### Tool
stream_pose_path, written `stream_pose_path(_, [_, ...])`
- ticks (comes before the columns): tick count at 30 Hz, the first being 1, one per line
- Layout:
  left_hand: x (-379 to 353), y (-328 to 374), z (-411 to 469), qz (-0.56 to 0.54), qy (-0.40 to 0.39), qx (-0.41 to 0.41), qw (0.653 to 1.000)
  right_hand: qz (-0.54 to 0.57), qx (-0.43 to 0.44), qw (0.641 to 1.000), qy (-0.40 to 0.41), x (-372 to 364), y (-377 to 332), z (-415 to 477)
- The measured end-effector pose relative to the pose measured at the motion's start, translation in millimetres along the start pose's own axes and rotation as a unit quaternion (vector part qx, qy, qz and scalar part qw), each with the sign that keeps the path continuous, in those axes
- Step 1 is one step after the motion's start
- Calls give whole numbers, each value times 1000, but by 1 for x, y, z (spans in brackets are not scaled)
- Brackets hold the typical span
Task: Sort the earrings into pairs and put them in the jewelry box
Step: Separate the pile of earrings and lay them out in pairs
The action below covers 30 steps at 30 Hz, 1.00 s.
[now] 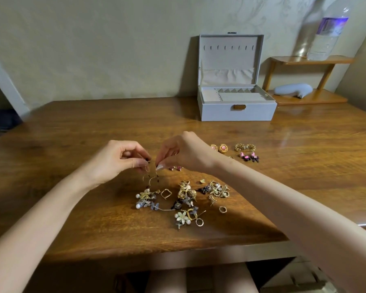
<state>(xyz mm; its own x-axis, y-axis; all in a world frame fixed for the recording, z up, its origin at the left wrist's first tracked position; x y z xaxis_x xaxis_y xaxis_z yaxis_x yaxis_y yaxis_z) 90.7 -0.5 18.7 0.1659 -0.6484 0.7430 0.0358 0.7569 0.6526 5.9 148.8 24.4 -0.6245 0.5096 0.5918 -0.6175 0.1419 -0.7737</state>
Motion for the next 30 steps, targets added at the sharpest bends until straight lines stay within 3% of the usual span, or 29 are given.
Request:
stream_pose_path(14, [-21,-23,30,145,22,42,988,-109,-24,994,-9,-5,19,30])
stream_pose_path(21, [-23,-24,30,167,34,38,985,-130,-27,991,-9,-8,23,32])
stream_pose_path(30, [-22,3,9,185,81,-38,979,-126,30,991,18,13,11,-4])
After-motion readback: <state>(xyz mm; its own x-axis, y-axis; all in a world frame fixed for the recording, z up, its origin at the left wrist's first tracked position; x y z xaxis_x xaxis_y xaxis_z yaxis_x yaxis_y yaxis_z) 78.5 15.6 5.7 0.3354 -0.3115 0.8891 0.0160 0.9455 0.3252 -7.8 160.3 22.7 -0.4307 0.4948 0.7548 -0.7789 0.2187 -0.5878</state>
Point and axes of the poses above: each hand's wrist, its own z-axis towards the middle knuckle, its own x-axis out of the back of the hand, y = z × x, the point moved 3 cm from there along z, towards the middle knuckle, and after that the axes turned 10 degrees about z, right-handed, at the moved point
